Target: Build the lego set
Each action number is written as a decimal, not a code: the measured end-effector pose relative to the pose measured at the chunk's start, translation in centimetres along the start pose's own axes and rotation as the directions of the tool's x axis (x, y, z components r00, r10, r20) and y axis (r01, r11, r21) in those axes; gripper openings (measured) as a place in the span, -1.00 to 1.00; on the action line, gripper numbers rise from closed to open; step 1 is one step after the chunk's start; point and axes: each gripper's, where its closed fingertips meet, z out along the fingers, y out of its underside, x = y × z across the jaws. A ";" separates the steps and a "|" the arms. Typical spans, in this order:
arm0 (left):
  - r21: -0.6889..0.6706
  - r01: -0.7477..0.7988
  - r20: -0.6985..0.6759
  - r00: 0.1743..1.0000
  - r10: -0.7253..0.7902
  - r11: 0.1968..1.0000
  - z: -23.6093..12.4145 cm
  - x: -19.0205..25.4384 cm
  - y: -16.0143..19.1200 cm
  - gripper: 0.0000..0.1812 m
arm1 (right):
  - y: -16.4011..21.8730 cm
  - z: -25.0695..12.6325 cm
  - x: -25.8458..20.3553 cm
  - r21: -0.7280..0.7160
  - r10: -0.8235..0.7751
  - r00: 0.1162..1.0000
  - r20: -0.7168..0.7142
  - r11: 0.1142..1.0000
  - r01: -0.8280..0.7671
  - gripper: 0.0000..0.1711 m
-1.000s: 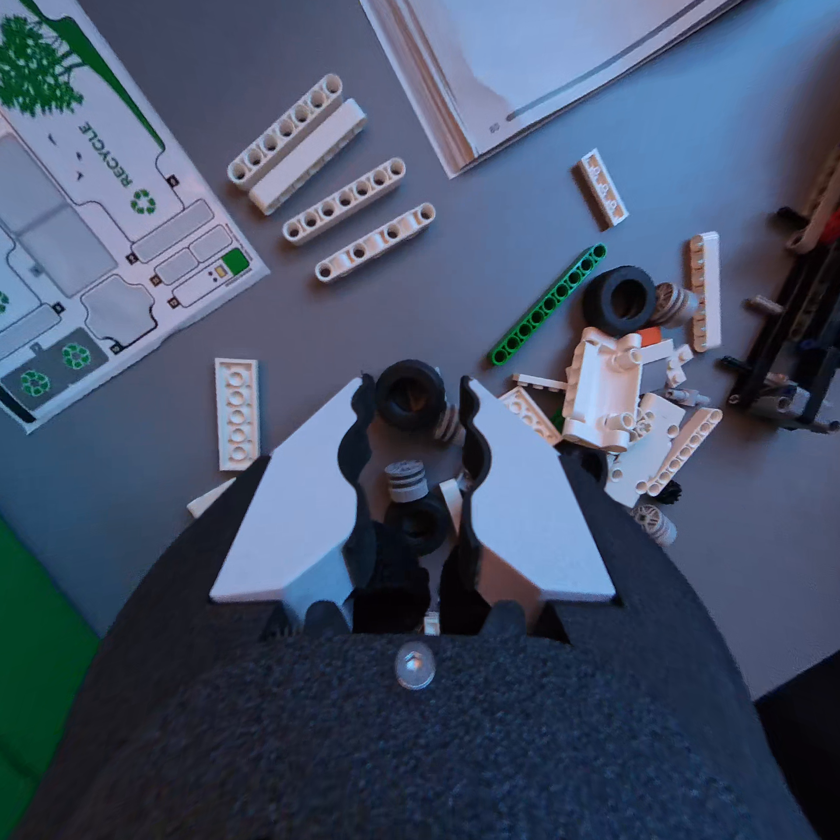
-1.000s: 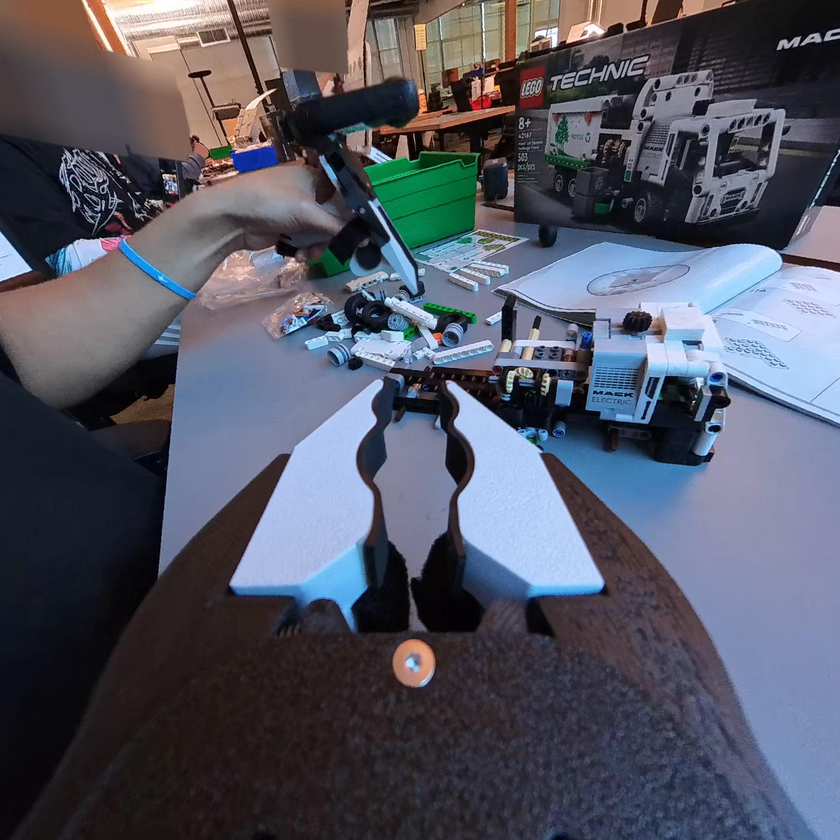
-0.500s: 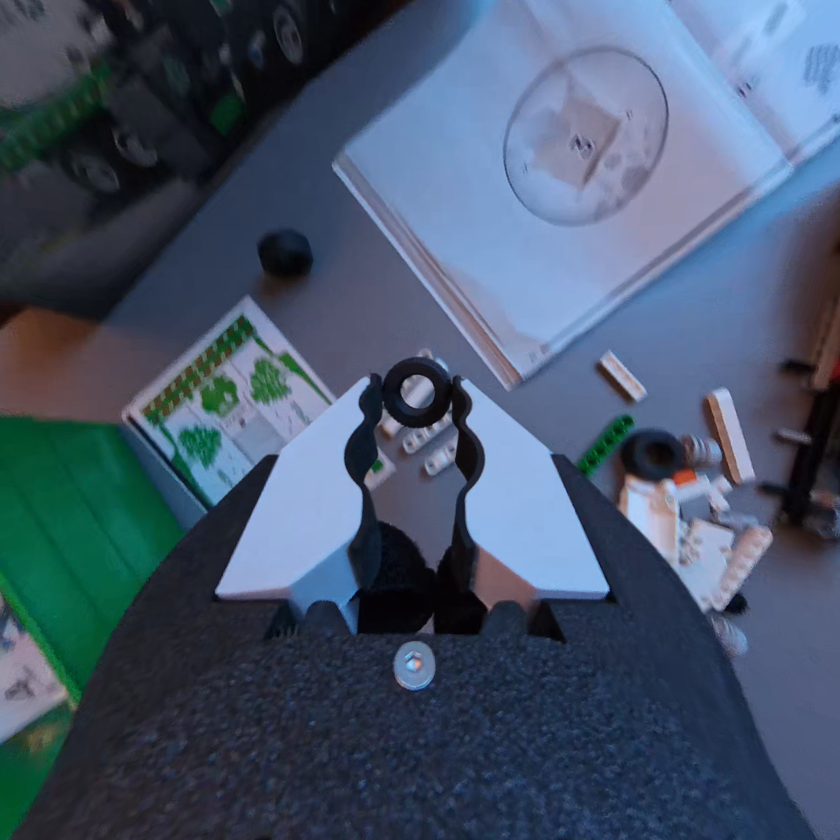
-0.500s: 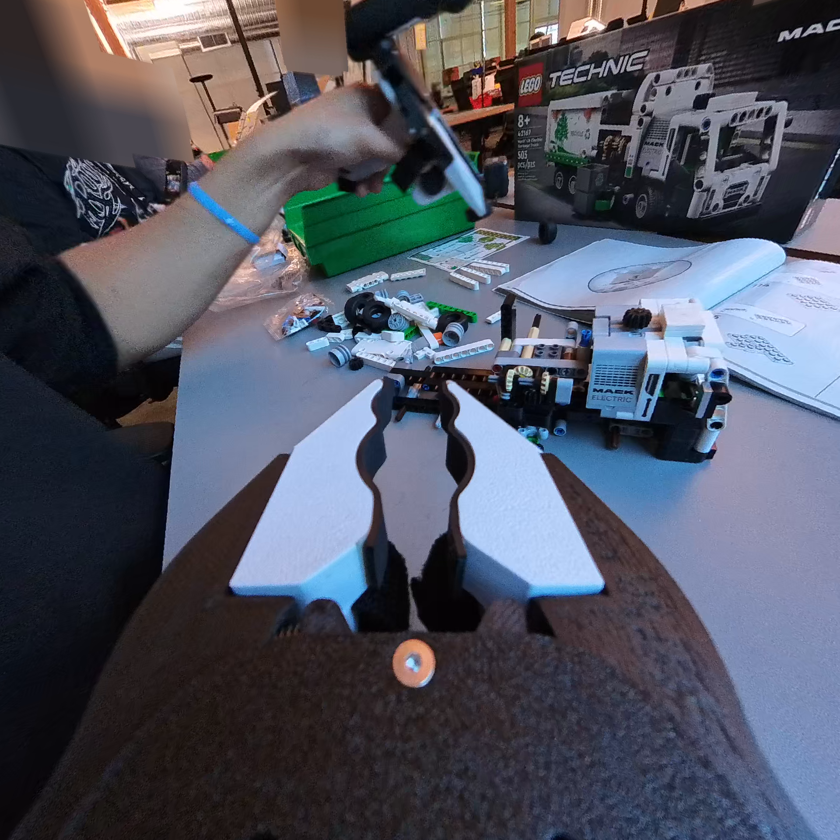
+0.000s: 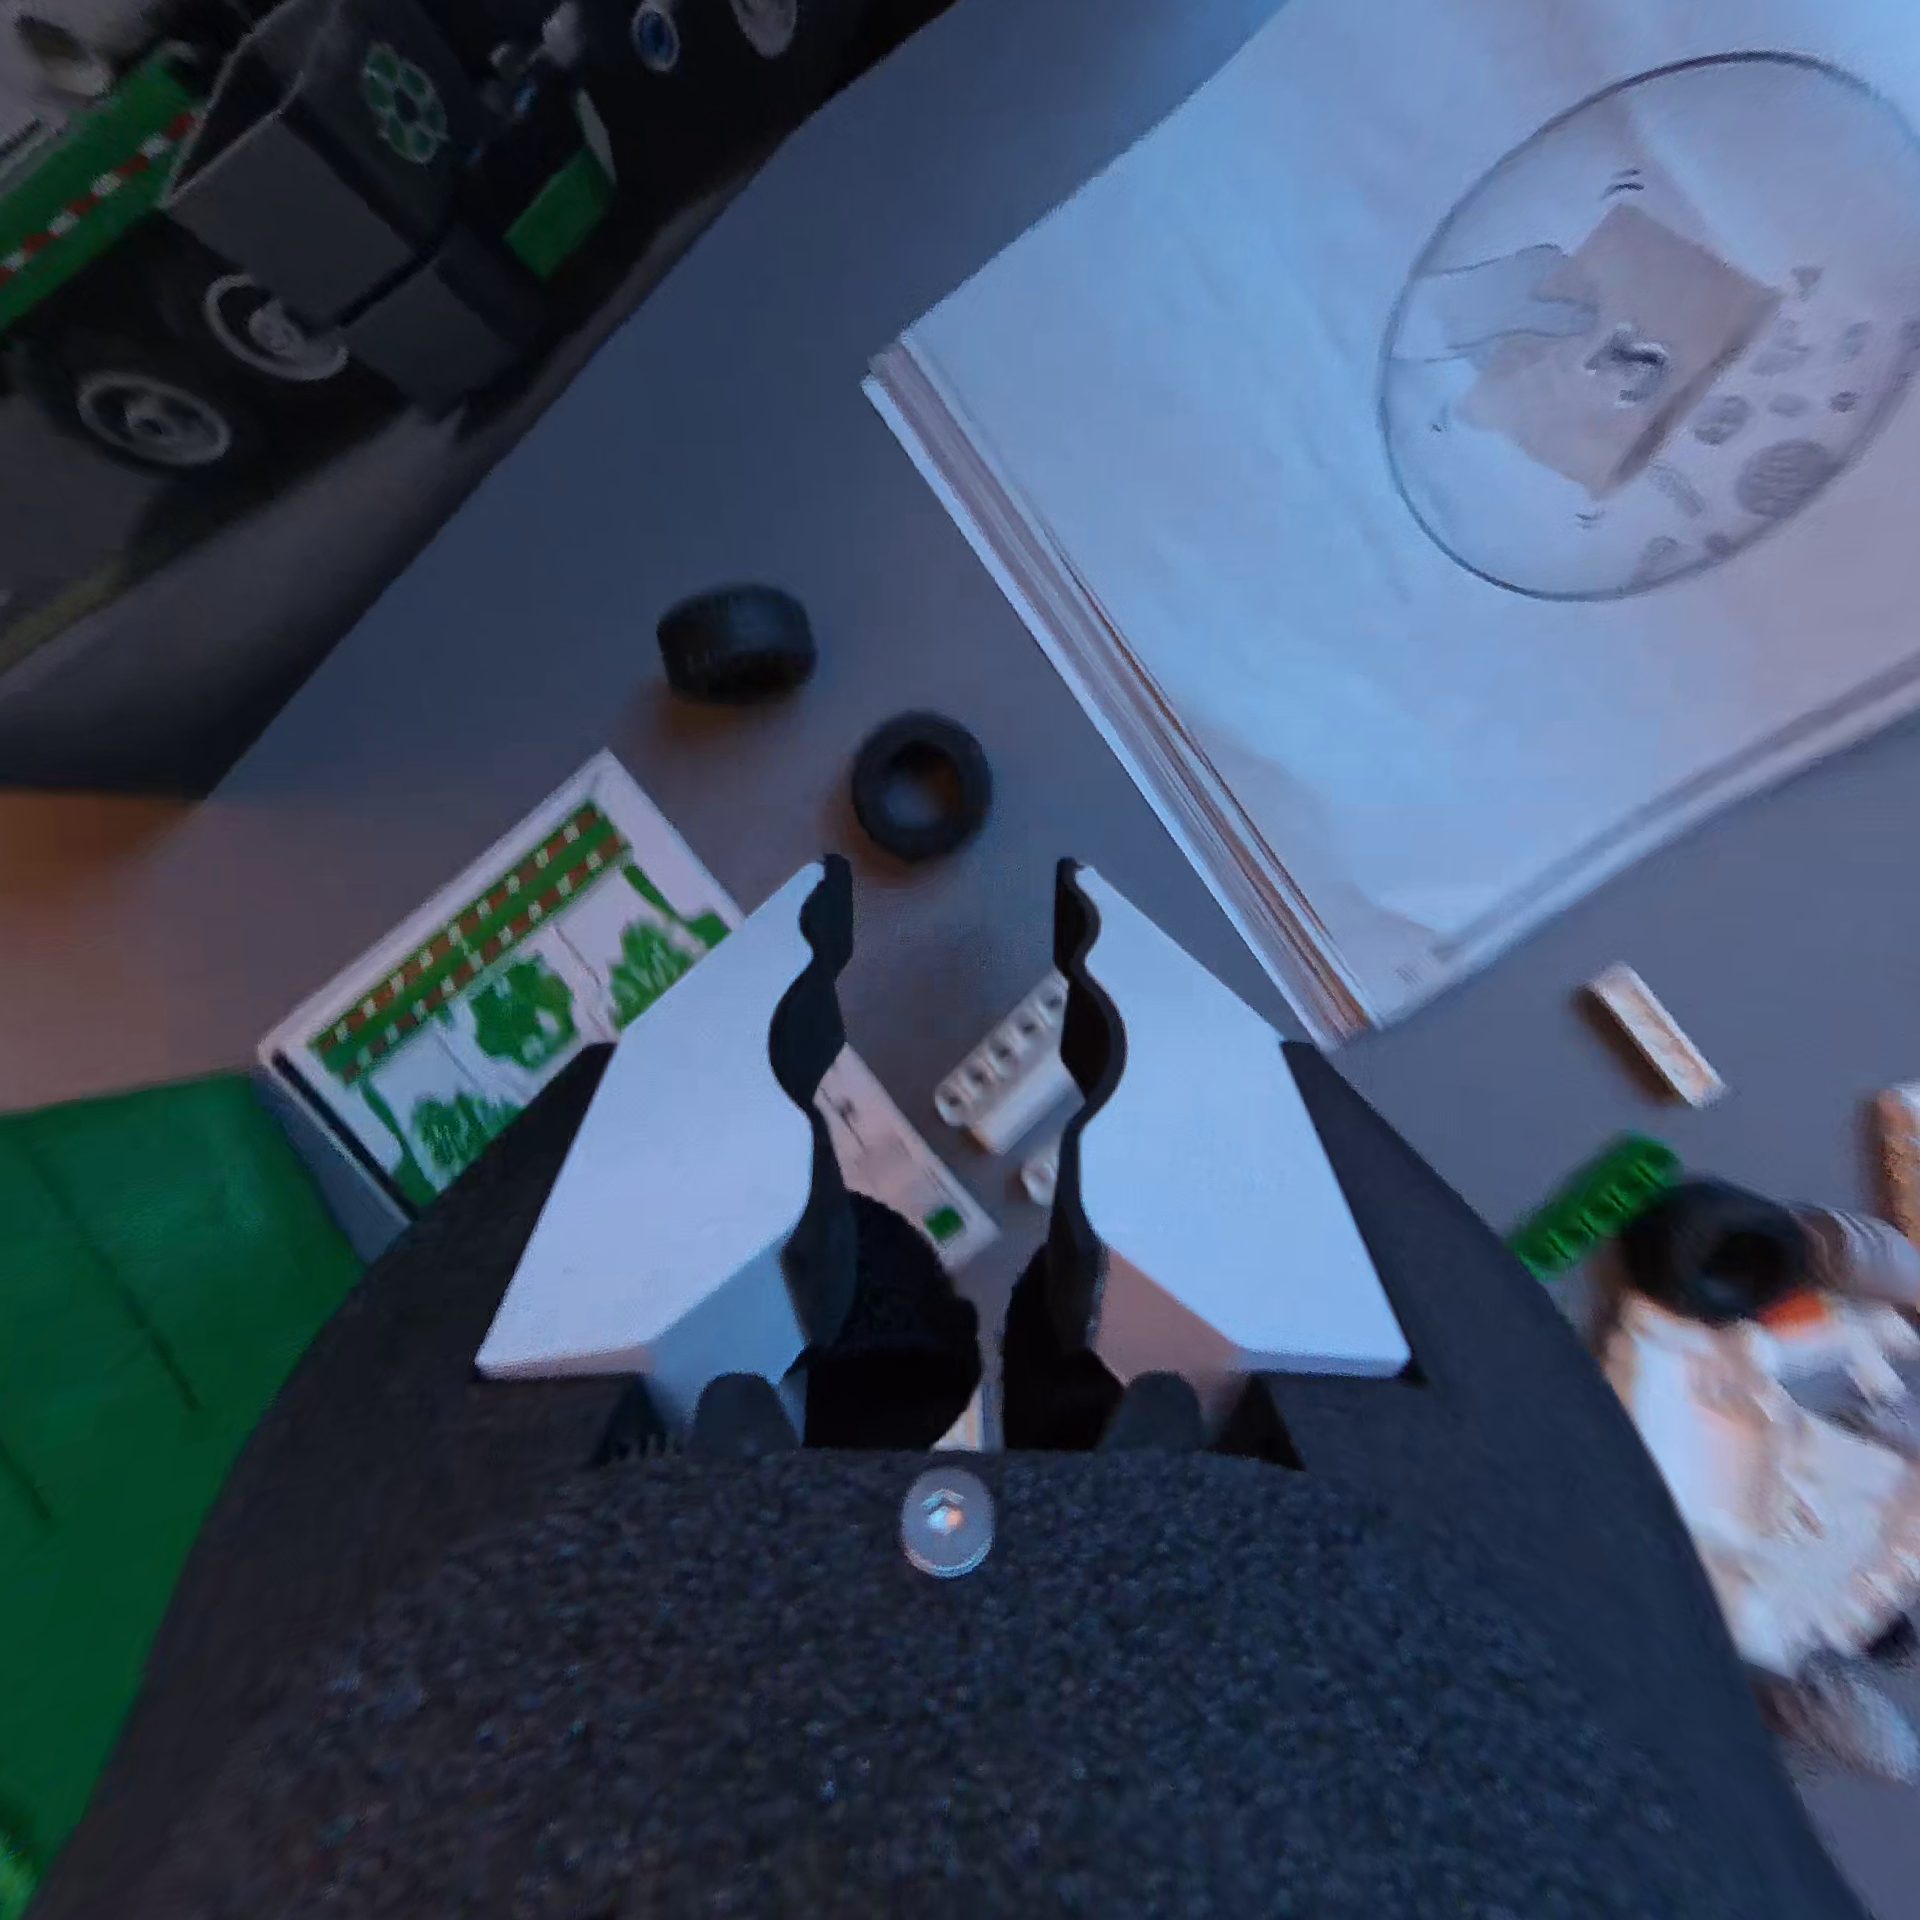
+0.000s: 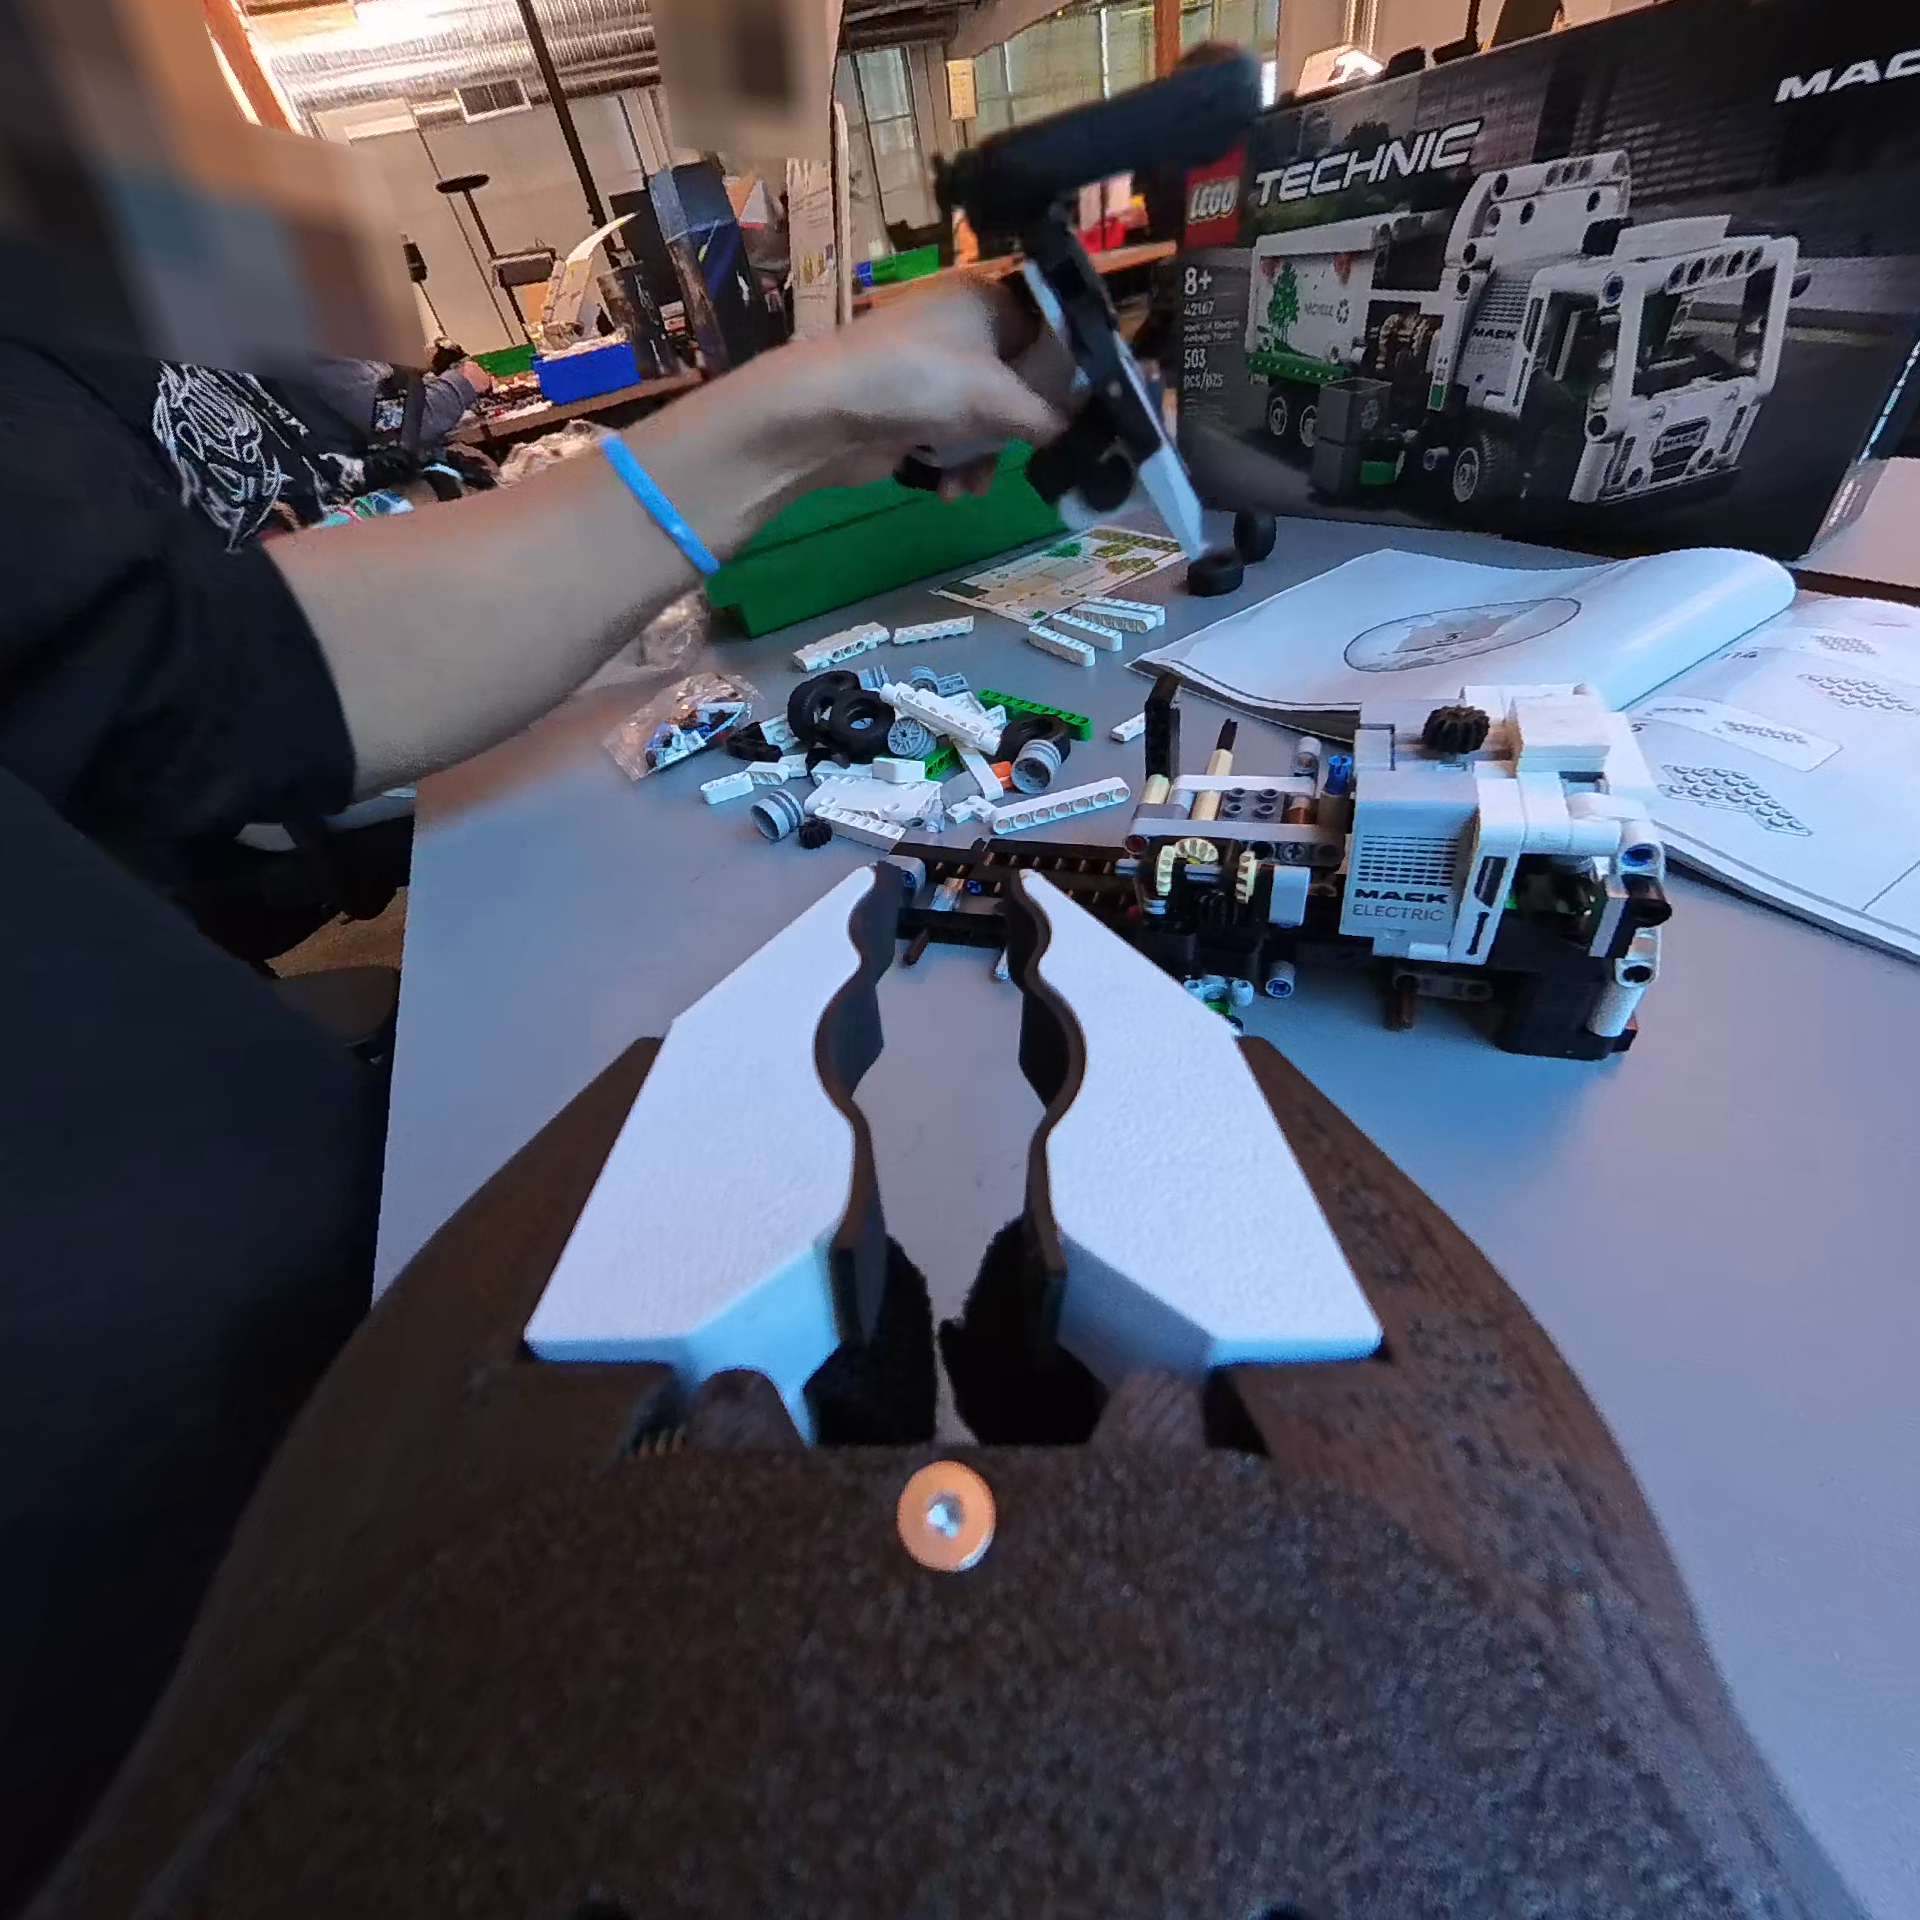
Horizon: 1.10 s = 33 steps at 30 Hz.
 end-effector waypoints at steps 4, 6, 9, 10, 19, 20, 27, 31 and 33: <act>0.086 -0.054 -0.030 0.998 0.057 0.995 -6.2 3.3 4.1 -0.58 | 0.0 0.0 0.0 0.003 0.006 1.000 0.003 1.000 -0.006 -0.77; 0.074 -0.145 -0.032 0.989 0.147 0.987 -8.3 5.0 8.3 -0.66 | 0.0 0.0 0.0 -0.001 0.012 1.000 0.006 1.000 -0.012 -0.77; 0.004 -0.198 -0.095 0.976 0.197 0.980 -9.6 7.1 14.4 -0.63 | 0.1 0.1 0.0 -0.007 0.012 1.000 0.008 1.000 -0.012 -0.77; -0.020 -0.186 -0.115 0.976 0.183 0.982 -9.7 7.5 15.8 -0.58 | 0.1 0.1 0.0 -0.009 0.010 1.000 0.009 1.000 -0.010 -0.77; -0.087 -0.179 -0.157 0.974 0.164 0.980 -8.0 7.9 18.5 -0.66 | 0.1 0.0 0.1 -0.005 0.013 1.000 0.006 1.000 -0.013 -0.77; -0.085 -0.182 -0.171 0.971 0.166 0.980 -7.8 8.0 18.5 -0.70 | 0.1 0.0 0.1 -0.004 0.013 1.000 0.005 1.000 -0.013 -0.77; -0.043 -0.208 -0.062 0.977 0.205 0.977 -9.8 5.0 14.8 -0.70 | 0.1 0.0 0.1 -0.004 0.014 1.000 0.004 1.000 -0.014 -0.77; 0.040 -0.178 -0.013 0.984 0.179 0.983 -9.4 2.8 6.9 -0.70 | 0.1 0.0 0.0 -0.007 0.009 1.000 0.005 1.000 -0.009 -0.77; 0.048 -0.154 -0.013 0.988 0.155 0.987 -7.3 1.6 3.7 -0.70 | 0.0 0.0 0.0 -0.003 0.004 1.000 0.001 1.000 -0.004 -0.77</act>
